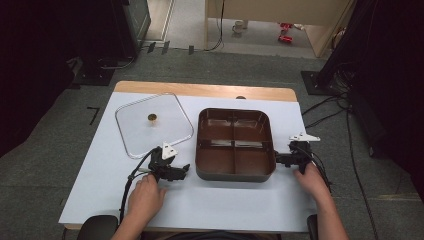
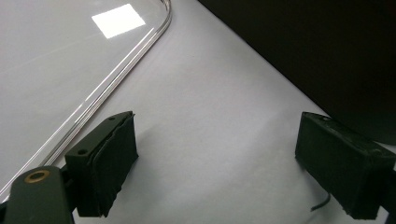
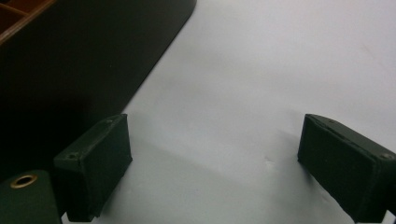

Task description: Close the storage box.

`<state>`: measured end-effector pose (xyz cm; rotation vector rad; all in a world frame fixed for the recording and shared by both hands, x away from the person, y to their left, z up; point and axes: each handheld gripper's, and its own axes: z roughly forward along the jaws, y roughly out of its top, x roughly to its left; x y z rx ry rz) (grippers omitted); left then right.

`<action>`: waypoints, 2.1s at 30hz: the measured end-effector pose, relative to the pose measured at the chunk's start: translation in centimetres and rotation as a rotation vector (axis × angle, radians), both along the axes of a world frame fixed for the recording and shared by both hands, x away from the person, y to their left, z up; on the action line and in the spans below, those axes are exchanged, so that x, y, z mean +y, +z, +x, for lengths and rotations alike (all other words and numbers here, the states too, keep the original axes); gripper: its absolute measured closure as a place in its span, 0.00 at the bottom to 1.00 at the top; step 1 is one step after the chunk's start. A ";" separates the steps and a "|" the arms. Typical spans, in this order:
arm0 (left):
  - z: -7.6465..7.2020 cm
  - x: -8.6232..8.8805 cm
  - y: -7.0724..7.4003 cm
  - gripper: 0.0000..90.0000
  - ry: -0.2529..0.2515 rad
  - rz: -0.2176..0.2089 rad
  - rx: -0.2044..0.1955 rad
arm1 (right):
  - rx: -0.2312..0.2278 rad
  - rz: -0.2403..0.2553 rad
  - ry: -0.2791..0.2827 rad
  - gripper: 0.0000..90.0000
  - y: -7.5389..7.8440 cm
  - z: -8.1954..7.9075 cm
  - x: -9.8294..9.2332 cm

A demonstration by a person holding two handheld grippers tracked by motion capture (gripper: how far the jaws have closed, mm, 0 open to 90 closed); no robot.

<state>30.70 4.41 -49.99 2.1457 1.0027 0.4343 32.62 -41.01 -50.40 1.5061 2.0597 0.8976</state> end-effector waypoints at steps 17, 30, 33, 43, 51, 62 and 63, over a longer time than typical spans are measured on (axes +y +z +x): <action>0.0 0.0 0.0 0.14 0.000 0.000 0.002 | 0.000 -0.001 0.000 0.10 0.0 0.0 0.0; 0.0 0.0 0.0 0.14 0.000 0.002 0.002 | 0.000 -0.001 0.000 0.10 0.0 0.0 0.0; 0.0 0.0 0.0 0.14 0.000 0.002 0.002 | 0.000 -0.001 0.000 0.10 0.0 0.0 0.0; 0.0 0.0 0.0 0.14 0.000 0.002 0.003 | 0.000 -0.001 0.000 0.10 0.0 0.0 0.0; 0.1 -0.2 0.2 0.14 0.003 0.018 0.015 | 0.000 -0.001 0.000 0.10 0.0 0.0 0.0; 0.4 -0.6 1.3 0.35 -0.023 0.067 0.080 | 0.000 -0.001 0.000 0.10 0.0 0.0 0.0; 0.5 -0.6 1.5 0.36 -0.029 0.072 0.085 | 0.000 -0.001 0.000 0.10 0.0 0.0 0.0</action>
